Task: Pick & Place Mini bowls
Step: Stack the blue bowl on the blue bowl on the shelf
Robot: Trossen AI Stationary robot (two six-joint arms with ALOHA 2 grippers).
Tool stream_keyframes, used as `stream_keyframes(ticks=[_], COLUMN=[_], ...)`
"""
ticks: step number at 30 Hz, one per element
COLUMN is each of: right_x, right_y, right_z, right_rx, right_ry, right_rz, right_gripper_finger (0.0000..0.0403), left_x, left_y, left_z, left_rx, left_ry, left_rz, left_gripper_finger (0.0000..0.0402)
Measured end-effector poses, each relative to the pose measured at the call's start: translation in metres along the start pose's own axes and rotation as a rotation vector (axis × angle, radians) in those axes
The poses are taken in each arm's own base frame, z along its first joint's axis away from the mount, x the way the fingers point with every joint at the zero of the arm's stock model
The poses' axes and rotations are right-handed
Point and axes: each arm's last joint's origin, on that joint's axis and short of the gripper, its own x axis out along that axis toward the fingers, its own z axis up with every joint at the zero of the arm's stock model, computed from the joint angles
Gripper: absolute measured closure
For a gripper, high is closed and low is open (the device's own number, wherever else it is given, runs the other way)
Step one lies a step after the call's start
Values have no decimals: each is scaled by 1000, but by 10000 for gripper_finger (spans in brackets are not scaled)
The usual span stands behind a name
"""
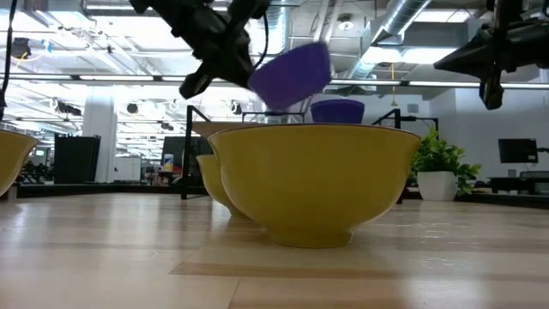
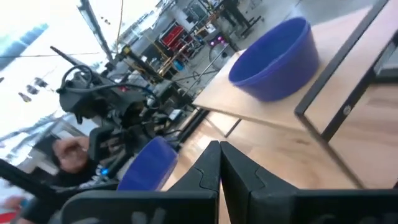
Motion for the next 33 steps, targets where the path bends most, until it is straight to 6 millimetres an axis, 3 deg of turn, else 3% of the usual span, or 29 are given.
stream_keyframes(ticks=[7,16,24,29,33], right_x=[0,4,33,53,66], right_y=[7,23,38,62,80], right_z=[6,22,35,56,72], right_rx=[7,-161,-268,-374,-462], right_ry=[-36,-195,-100,-45,49], right_rz=[95,234,163,110,-32], right_gripper_finger=[403,403,403,403,403], left_x=[-2,-6,-9,-9,-6], left_y=[-12,-21,-24,-24,-23], left_z=[2,19,43,60,71], left_rx=[6,100,232,310,382], left_ry=[-96,-342,-474,-532,-565], left_rz=[-64,-72,3,69,117], left_gripper_finger=[398,398,398,398,398])
